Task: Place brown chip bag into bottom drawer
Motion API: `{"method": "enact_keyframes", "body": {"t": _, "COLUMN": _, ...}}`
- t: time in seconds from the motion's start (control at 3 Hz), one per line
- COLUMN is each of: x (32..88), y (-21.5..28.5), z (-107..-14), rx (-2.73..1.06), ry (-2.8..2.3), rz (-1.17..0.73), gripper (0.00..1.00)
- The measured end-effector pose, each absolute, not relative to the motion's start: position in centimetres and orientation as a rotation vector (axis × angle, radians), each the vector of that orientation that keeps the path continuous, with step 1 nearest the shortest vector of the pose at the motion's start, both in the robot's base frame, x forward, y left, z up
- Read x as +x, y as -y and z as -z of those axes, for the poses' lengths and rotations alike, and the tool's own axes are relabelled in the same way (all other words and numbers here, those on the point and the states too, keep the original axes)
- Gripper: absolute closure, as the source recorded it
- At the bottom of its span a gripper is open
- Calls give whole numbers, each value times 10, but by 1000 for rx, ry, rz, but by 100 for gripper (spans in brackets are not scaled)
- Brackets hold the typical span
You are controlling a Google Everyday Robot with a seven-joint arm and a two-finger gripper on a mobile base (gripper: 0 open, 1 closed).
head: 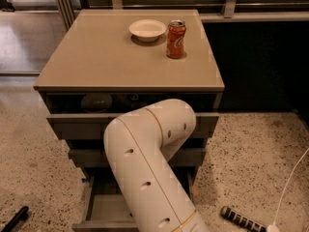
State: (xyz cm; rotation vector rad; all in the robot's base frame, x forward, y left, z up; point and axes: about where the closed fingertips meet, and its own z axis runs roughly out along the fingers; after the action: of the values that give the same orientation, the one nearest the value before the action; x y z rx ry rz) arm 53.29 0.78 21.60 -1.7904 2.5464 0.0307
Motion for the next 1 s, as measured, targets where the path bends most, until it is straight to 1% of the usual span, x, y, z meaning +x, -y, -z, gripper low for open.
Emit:
{"method": "enact_keyframes", "body": {"t": 0.33, "x": 533, "y": -8, "z": -216, "rx": -1790, "ry": -2546, "rz": -31, "gripper": 50}}
{"method": "enact_keyframes", "body": {"t": 1.0, "x": 533, "y": -8, "z": -216, "rx": -1790, "ry": -2546, "rz": -31, "gripper": 4}}
